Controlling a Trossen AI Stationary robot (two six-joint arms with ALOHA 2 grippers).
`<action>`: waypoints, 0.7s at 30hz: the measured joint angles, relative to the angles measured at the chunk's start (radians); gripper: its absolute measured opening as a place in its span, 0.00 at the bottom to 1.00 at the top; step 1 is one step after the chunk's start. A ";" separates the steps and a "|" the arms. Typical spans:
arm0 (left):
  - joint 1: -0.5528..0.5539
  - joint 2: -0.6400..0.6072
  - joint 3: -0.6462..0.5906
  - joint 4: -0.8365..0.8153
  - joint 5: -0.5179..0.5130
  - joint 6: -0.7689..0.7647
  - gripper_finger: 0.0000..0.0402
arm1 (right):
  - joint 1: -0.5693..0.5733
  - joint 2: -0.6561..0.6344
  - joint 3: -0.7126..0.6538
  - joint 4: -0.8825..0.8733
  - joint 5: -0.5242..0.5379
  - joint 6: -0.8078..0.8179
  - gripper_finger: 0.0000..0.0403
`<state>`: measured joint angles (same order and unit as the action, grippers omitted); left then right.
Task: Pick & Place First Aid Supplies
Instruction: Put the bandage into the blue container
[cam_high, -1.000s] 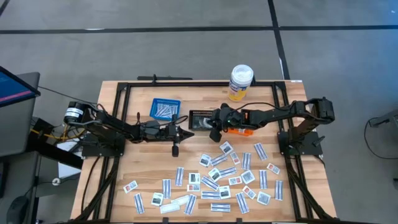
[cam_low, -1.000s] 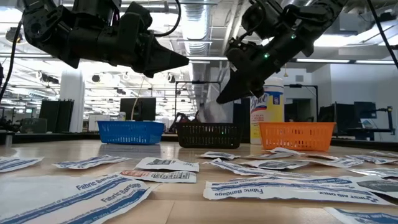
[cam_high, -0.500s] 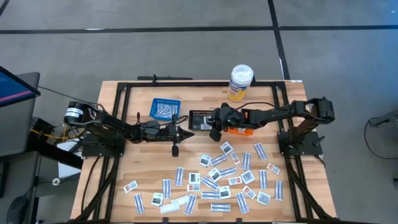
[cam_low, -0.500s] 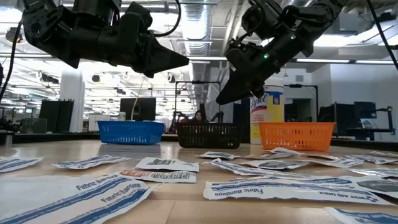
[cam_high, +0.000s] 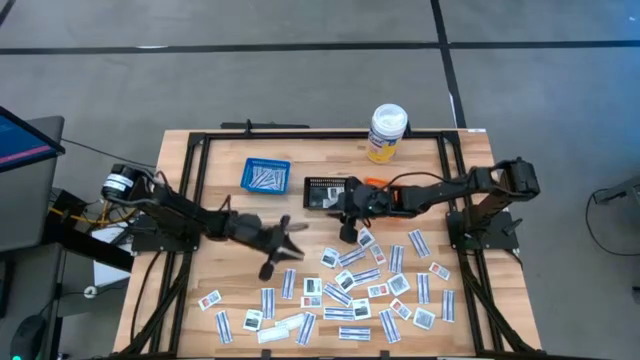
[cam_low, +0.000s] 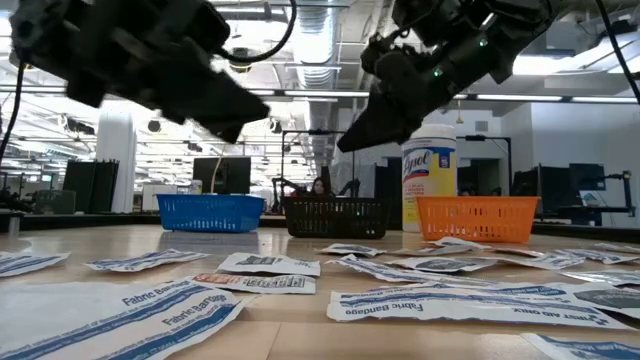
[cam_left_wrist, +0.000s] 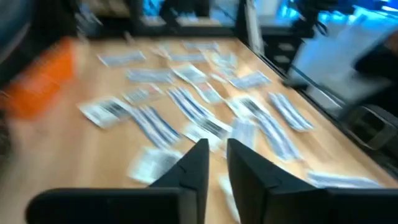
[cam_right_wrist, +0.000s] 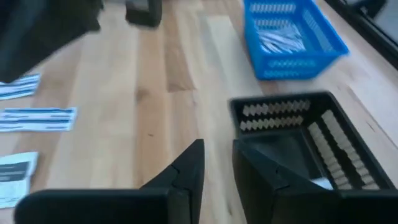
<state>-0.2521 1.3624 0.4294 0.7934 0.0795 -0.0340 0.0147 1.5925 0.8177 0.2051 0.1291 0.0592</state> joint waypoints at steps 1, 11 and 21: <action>-0.026 0.000 0.000 -0.019 -0.009 -0.024 0.18 | 0.009 0.000 0.000 0.011 0.000 -0.012 0.20; -0.230 0.114 0.001 -0.084 -0.322 -0.206 0.28 | 0.037 0.000 0.000 0.028 -0.027 -0.040 0.34; -0.277 0.253 0.000 -0.110 -0.499 -0.226 0.28 | 0.034 0.000 0.000 0.037 -0.027 -0.040 0.44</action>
<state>-0.5289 1.6151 0.4294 0.6833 -0.4191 -0.2601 0.0490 1.5925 0.8177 0.2423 0.1018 0.0189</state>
